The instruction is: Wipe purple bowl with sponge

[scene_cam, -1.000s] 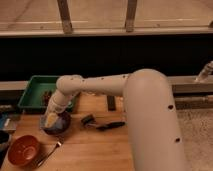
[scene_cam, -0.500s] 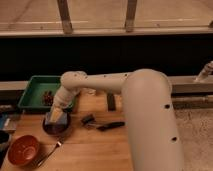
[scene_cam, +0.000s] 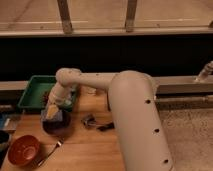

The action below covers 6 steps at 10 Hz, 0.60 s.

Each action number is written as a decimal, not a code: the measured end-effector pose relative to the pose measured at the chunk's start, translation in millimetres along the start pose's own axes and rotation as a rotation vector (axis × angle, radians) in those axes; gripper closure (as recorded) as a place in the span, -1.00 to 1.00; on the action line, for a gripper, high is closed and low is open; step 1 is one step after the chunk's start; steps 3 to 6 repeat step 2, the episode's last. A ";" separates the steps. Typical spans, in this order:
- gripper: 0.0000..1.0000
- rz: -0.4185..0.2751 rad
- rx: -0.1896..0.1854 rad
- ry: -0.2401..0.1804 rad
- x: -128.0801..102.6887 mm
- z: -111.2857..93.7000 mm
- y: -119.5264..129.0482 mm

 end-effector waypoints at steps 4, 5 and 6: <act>1.00 -0.024 -0.024 -0.006 -9.8 10.6 13.4; 1.00 -0.024 -0.024 -0.006 -9.8 10.6 13.4; 1.00 -0.024 -0.024 -0.006 -9.8 10.6 13.4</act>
